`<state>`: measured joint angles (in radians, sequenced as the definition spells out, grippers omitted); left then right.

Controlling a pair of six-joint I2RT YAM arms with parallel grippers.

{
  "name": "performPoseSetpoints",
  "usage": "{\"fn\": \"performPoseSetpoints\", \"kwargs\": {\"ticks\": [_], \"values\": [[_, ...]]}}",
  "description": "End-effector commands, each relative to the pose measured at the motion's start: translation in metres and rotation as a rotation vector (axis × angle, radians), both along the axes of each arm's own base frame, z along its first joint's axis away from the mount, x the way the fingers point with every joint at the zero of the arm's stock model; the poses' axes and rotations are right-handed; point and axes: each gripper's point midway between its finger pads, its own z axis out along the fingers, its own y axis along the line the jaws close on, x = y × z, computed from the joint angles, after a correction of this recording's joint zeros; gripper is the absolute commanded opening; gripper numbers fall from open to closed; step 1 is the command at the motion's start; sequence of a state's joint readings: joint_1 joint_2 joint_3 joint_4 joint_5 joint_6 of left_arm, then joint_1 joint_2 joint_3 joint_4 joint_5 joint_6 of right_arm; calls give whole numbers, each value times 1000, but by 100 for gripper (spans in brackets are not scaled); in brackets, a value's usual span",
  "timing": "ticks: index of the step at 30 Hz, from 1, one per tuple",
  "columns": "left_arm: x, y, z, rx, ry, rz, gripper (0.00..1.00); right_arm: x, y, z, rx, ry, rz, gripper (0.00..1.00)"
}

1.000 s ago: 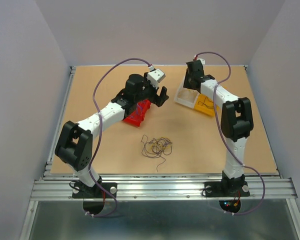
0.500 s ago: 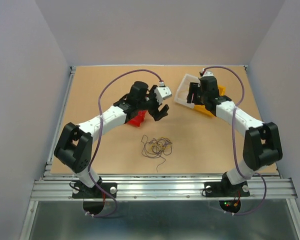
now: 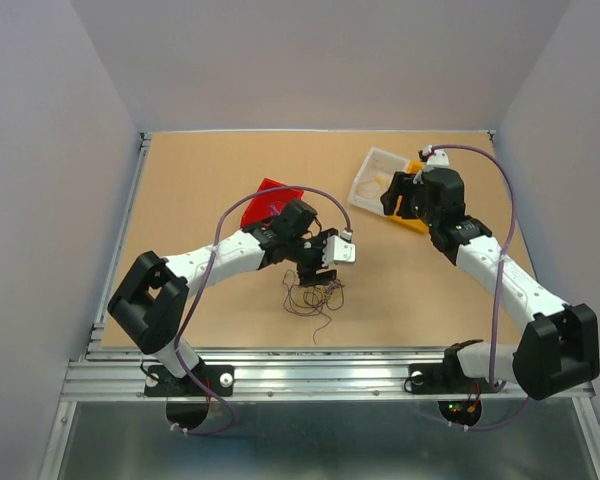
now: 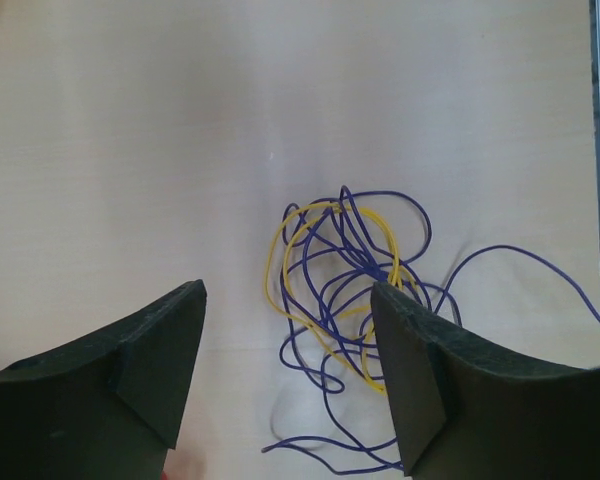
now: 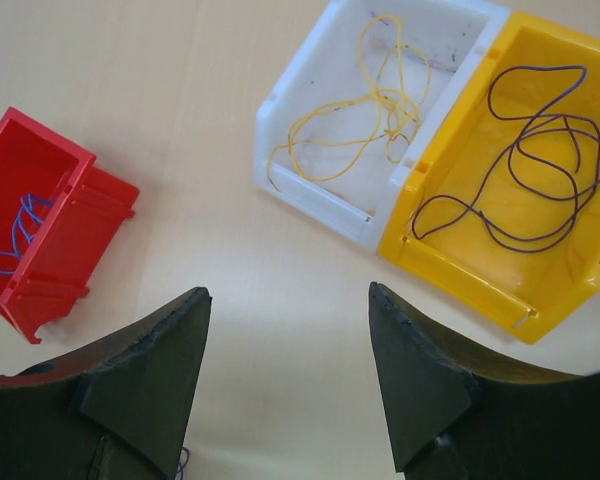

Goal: Untangle the cables

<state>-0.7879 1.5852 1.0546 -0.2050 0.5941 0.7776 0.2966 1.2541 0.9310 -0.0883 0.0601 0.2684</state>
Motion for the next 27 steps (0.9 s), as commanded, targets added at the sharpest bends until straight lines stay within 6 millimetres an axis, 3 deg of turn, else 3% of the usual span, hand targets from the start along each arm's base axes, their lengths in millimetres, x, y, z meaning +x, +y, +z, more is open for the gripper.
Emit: {"fn": "performPoseSetpoints", "kwargs": {"ticks": [1, 9, 11, 12, 17, 20, 24, 27], "values": [[-8, 2, -7, 39, -20, -73, 74, 0, 20, 12, 45, -76, 99, 70], [9, 8, -35, 152, -21, -16, 55, -12, 45, 24, 137, -140, 235, 66], [8, 9, -34, 153, -22, -20, 28, -19, 51, 28, 159, -151, 268, 66], [10, 7, -33, 142, -34, -15, 0, -20, 52, 27, 160, -151, 277, 65], [17, 0, -13, 65, -55, 53, 0, -32, 58, 22, 147, -135, 341, 66], [27, -10, 25, -56, -93, 127, 0, -38, 59, 7, 139, -97, 361, 66], [32, -10, 49, -144, -49, 241, 0, -36, 60, 6, 137, -75, 354, 66], [39, -11, 67, -215, -28, 319, 0, -42, 71, 13, 155, -53, 430, 66]]}}
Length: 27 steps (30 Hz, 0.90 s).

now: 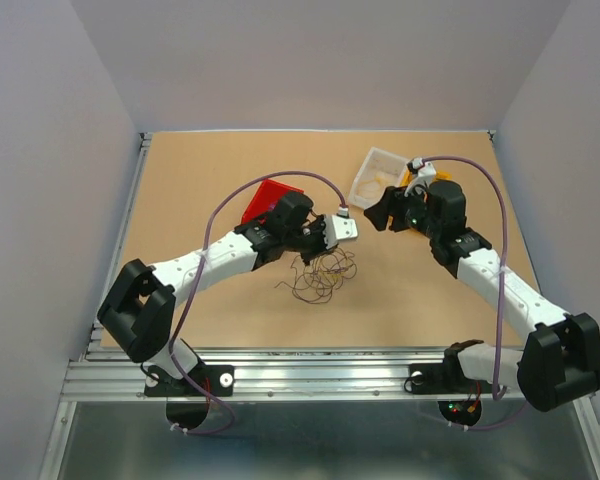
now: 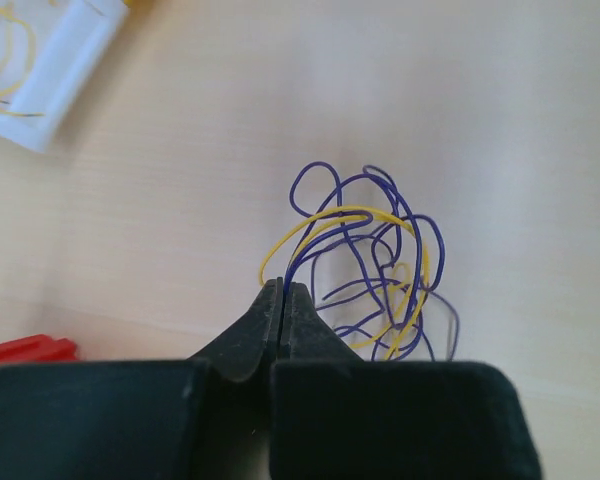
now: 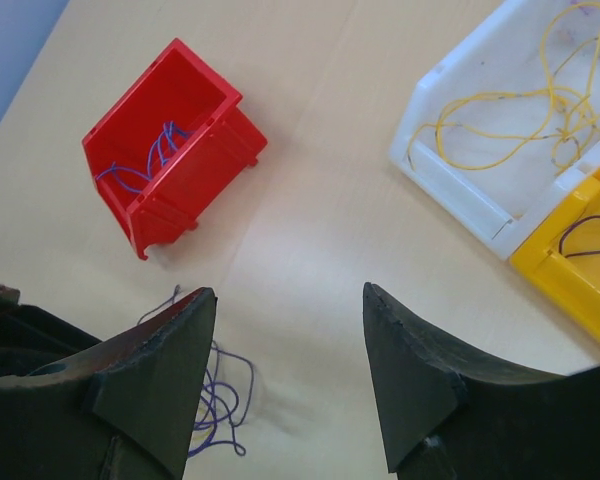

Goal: Untangle the cables

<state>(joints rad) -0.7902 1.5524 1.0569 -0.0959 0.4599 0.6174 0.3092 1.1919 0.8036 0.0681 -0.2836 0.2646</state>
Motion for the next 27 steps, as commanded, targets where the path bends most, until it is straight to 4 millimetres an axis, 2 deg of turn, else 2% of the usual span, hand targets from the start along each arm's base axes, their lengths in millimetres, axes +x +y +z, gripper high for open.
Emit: {"fn": "performPoseSetpoints", "kwargs": {"ticks": [1, 3, 4, 6, 7, 10, 14, 16, 22, 27], "values": [[11, -6, 45, -179, 12, 132, 0, -11, 16, 9, 18, 1, 111, 66], [14, -5, 47, -197, 5, 148, 0, -20, 23, 3, 33, 15, 168, 66], [16, -3, 47, -197, -4, 153, 0, -27, 24, -11, 29, 34, 190, 66], [22, 0, 45, -196, -24, 172, 0, -29, 29, -13, 31, 17, 233, 66], [24, 2, 46, -200, -25, 188, 0, -29, 34, -17, 32, 27, 264, 62], [33, 7, 47, -204, -33, 212, 0, -31, 50, -12, 56, 10, 358, 54], [49, 15, 47, -198, -48, 273, 0, -34, 71, -30, 43, 22, 436, 44], [54, 17, 49, -203, -46, 285, 0, -35, 79, -30, 42, 19, 471, 41], [55, 18, 50, -202, -54, 279, 0, -44, 94, -33, 56, 24, 547, 43], [52, 16, 45, -193, -38, 258, 0, -40, 93, -26, 51, 4, 506, 43]]}}
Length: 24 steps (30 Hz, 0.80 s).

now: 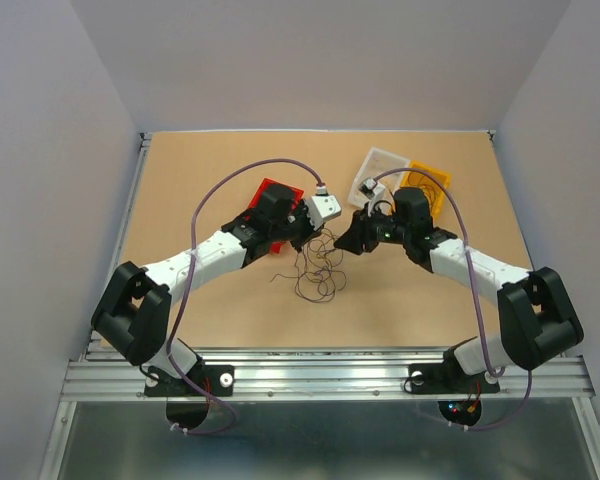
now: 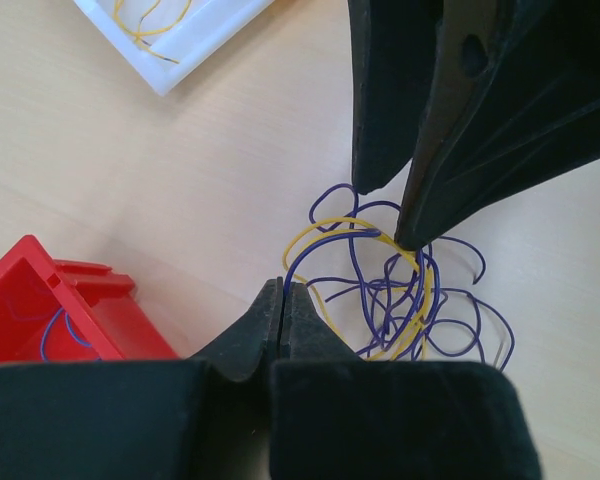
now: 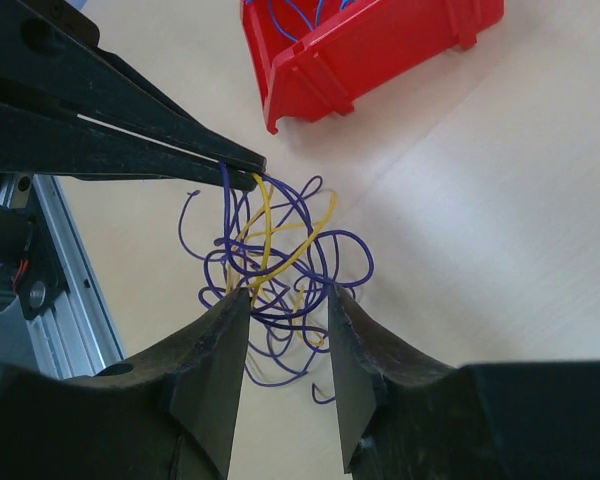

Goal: Untangle the cables

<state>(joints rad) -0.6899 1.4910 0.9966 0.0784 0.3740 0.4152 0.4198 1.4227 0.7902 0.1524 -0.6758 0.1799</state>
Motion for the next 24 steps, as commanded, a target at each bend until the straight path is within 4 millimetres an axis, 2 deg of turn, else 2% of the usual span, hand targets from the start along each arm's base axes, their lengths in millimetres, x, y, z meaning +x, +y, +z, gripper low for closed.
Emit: {"fn": "performPoseSetpoints", "kwargs": {"ticks": [1, 4, 7, 10, 13, 18, 19, 24], "values": [[6, -9, 19, -44, -40, -17, 0, 15, 5, 38, 43, -141, -28, 43], [5, -9, 17, -36, -40, -22, 0, 19, -2, 41, 34, -156, -82, 43], [0, -10, 15, -31, -36, -53, 0, 30, -14, 55, 44, -179, -205, 43], [-3, -11, 13, -26, -35, -80, 0, 32, -17, 60, 67, -200, -245, 43], [-8, -13, 12, -26, -31, -106, 0, 31, -11, 64, 92, -201, -217, 43], [-12, -14, 13, -28, -33, -122, 0, 30, 2, 52, 88, -165, -129, 42], [-12, -14, 15, -29, -37, -123, 0, 28, 6, 47, 90, -145, -99, 41], [-12, -13, 18, -32, -49, -120, 0, 15, 18, 45, 110, -132, 17, 41]]}}
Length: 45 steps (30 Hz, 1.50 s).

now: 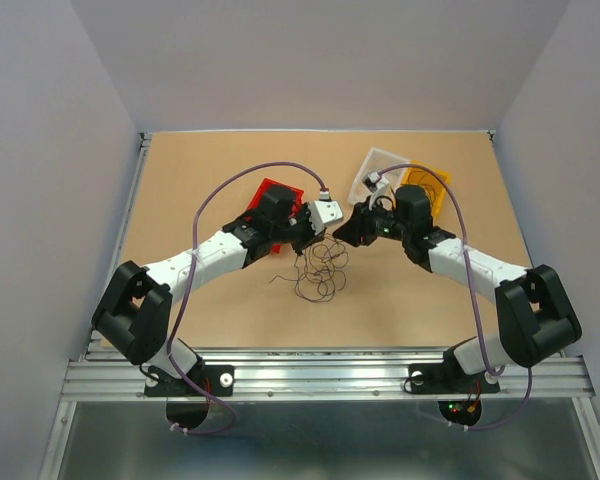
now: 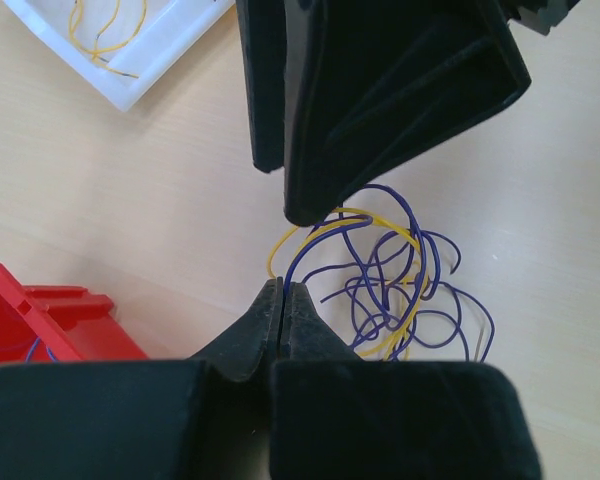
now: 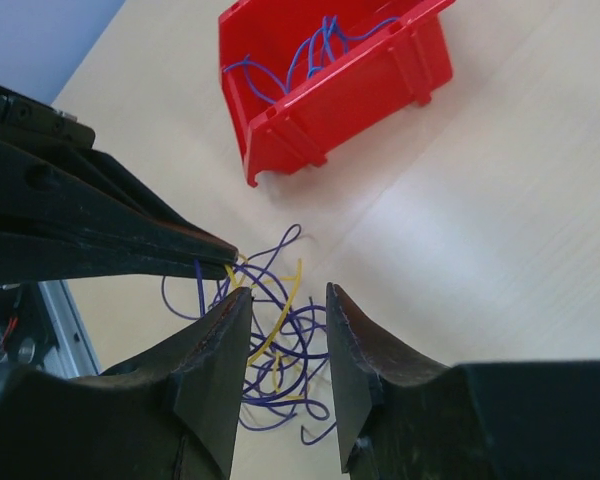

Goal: Untangle the cables

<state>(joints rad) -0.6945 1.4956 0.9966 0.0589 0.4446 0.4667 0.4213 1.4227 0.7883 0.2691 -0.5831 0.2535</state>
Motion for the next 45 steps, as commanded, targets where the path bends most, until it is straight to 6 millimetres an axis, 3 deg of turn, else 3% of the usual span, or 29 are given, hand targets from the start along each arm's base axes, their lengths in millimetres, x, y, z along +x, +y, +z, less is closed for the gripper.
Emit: {"fn": "performPoseSetpoints", "kwargs": {"ticks": [1, 11, 23, 25, 27, 30, 33, 35, 37, 38, 40, 41, 42, 44, 45], "values": [[-1, -7, 22, -41, -49, -30, 0, -11, 19, 28, 58, -80, 135, 41], [2, -5, 23, -38, -59, -12, 0, -22, 24, 23, 58, -69, 195, 40], [-1, -2, 37, -67, -96, -2, 0, -17, 32, 15, 42, -41, 209, 30], [-2, -1, 40, -75, -101, -2, 0, -15, 33, 13, 40, -37, 211, 24], [-3, -1, 39, -74, -100, -6, 0, -11, 33, 16, 41, -41, 191, 4], [0, -2, 32, -55, -93, -4, 0, 0, 25, 33, 57, -75, 80, 1], [3, -3, 26, -38, -81, 0, 0, 16, 5, 41, 53, -88, -110, 0], [4, -3, 20, -24, -70, -1, 0, 30, -22, 57, 52, -138, -297, 1], [5, -3, 19, -20, -72, 4, 0, 35, -49, 56, 53, -138, -436, 0], [5, -3, 19, -18, -71, 5, 0, 36, -68, 72, 69, -181, -532, 1], [9, -2, 18, -10, -76, 19, 0, 33, -95, 70, 74, -184, -637, 1], [10, -1, 18, -9, -77, 23, 0, 28, -113, 89, 103, -229, -719, 0], [12, 0, 17, -4, -77, 43, 0, 24, -125, 83, 95, -220, -764, 1], [15, 0, 15, 0, -72, 57, 0, 14, -147, 99, 118, -265, -851, 1], [18, 0, 13, 5, -71, 68, 0, 11, -152, 95, 97, -260, -866, 1]]}}
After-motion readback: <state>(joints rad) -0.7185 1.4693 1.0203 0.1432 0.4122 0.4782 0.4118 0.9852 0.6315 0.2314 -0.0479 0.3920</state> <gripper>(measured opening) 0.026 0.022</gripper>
